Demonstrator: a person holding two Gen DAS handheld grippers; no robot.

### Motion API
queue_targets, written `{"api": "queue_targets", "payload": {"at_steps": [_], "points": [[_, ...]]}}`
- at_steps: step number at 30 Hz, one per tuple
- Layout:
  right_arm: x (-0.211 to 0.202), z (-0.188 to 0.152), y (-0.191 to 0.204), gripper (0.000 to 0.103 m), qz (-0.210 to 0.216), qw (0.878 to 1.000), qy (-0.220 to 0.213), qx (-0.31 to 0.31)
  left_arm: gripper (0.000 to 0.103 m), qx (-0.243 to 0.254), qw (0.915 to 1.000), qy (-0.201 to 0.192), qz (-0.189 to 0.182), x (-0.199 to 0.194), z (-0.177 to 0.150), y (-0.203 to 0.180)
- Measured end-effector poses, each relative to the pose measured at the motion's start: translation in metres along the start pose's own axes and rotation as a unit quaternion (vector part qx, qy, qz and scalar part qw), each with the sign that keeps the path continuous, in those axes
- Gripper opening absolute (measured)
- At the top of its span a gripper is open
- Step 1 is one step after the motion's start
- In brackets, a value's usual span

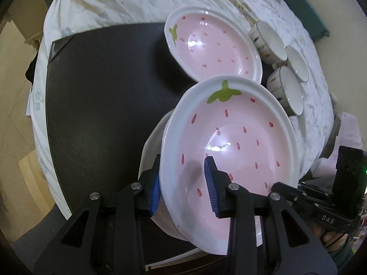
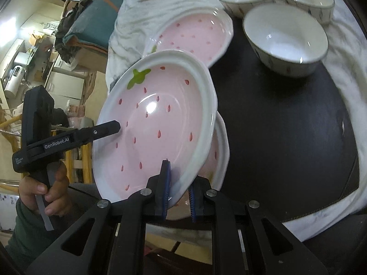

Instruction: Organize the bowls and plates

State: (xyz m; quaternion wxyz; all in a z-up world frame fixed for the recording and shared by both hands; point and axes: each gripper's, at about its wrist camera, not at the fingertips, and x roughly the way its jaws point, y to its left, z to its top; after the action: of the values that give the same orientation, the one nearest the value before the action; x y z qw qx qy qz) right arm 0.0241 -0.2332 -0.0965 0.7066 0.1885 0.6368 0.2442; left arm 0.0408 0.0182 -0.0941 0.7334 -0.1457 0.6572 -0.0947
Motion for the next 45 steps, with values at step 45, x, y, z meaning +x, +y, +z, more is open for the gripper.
{"api": "queue_targets", "payload": {"at_steps": [45], "points": [[0.03, 0.0, -0.018, 0.014, -0.021, 0.999, 0.028, 0.034, 0.031, 0.011, 0.9965, 0.081, 0.017, 0.025, -0.018, 0.001]]}}
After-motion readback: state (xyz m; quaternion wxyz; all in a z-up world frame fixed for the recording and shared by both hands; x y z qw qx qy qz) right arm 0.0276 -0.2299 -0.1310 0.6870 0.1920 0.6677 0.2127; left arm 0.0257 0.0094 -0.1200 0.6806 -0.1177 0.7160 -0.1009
